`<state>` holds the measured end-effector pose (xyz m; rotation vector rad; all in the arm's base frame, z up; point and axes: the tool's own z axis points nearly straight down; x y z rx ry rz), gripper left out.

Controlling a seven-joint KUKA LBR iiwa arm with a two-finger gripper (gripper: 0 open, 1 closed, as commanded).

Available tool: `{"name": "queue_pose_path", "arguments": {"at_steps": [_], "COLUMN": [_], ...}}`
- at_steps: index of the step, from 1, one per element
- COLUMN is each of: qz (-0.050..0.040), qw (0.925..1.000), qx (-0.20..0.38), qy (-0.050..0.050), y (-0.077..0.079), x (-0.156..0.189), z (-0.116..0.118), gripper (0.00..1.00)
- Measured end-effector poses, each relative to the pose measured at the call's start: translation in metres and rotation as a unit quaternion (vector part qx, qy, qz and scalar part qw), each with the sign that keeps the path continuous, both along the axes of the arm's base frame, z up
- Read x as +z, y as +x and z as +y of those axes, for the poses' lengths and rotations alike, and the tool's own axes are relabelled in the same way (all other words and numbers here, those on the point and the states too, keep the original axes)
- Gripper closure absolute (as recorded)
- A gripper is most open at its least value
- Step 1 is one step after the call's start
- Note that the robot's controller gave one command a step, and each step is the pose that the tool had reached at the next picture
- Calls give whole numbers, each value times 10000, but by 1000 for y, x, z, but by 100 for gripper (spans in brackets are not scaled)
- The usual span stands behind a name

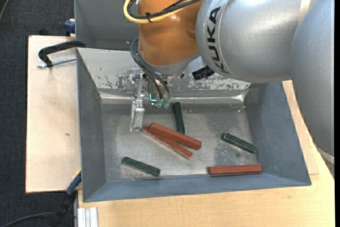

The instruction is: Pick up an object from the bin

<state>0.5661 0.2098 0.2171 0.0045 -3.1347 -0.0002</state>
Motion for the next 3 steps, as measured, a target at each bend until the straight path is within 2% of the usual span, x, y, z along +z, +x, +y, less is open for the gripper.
{"name": "queue_pose_path", "arguments": {"at_steps": [1, 2, 3], "qz": [-91, 5, -41], "qw": [9895, 9848, 9858], "qx": [1440, 1736, 1676], "qy": [13, 8, 6], "y": [-13, -39, -53], "x": [97, -82, -148], "z": [-40, -42, -107], "gripper": [0, 0, 0]}}
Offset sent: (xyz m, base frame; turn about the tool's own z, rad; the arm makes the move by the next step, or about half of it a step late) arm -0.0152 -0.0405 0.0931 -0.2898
